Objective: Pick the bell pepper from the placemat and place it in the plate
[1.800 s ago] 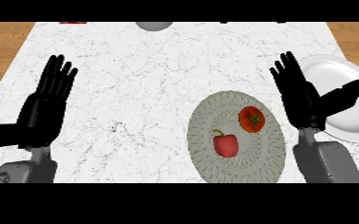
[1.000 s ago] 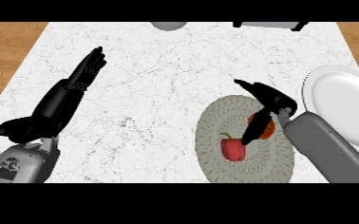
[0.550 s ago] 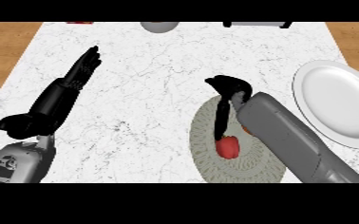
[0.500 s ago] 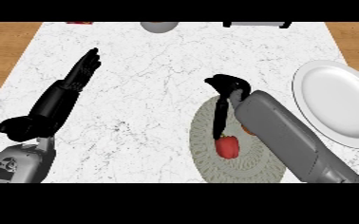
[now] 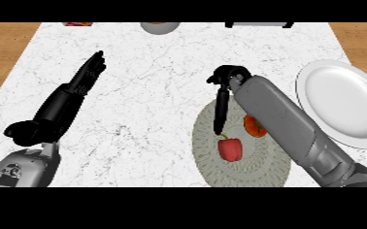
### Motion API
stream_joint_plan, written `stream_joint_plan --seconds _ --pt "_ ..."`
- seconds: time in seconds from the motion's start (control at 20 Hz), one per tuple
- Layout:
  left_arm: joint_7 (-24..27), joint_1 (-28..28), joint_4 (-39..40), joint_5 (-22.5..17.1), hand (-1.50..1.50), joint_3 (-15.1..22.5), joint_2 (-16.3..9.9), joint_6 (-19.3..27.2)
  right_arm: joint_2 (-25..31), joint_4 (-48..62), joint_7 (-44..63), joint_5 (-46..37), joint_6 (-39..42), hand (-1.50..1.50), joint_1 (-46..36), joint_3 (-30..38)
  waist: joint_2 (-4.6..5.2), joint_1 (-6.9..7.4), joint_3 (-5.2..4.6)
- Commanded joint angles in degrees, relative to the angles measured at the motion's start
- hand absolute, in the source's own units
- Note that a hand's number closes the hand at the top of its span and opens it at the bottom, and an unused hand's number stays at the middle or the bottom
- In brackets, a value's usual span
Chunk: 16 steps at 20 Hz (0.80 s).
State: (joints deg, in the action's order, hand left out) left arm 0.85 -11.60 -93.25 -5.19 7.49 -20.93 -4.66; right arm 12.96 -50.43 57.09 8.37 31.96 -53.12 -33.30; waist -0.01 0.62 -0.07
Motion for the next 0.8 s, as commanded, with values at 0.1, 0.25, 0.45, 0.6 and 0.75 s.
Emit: stream_joint_plan --seconds 0.1,0.25,0.45,0.6,0.75 --pt "-0.2 -1.1 1.1 0.7 0.00 -0.8 0.2 -0.3 -0.1 7.5 8.2 0.6 6.1 -1.50 -4.3 -0.3 0.22 0.11 0.02" --pt "1.3 2.2 -1.0 -0.2 0.00 -1.4 -0.5 -1.8 2.4 8.2 10.2 2.7 7.7 -1.50 -6.4 1.6 -0.09 -0.14 0.01" --pt "-1.0 1.9 -2.2 -0.3 0.00 -2.5 0.0 -1.6 1.5 12.2 5.4 1.6 8.2 -1.50 -6.5 3.0 0.00 -0.06 0.05" --pt "-0.1 1.9 -1.8 1.7 0.00 -1.5 1.1 -0.8 -1.3 14.5 7.6 2.8 9.2 -1.50 -7.5 2.7 -0.04 -0.09 0.04" --pt "-2.6 3.0 -6.7 1.2 0.00 -1.9 0.1 -1.6 -0.9 16.3 2.7 0.3 9.6 -1.50 -5.8 1.8 -0.04 0.21 0.07"
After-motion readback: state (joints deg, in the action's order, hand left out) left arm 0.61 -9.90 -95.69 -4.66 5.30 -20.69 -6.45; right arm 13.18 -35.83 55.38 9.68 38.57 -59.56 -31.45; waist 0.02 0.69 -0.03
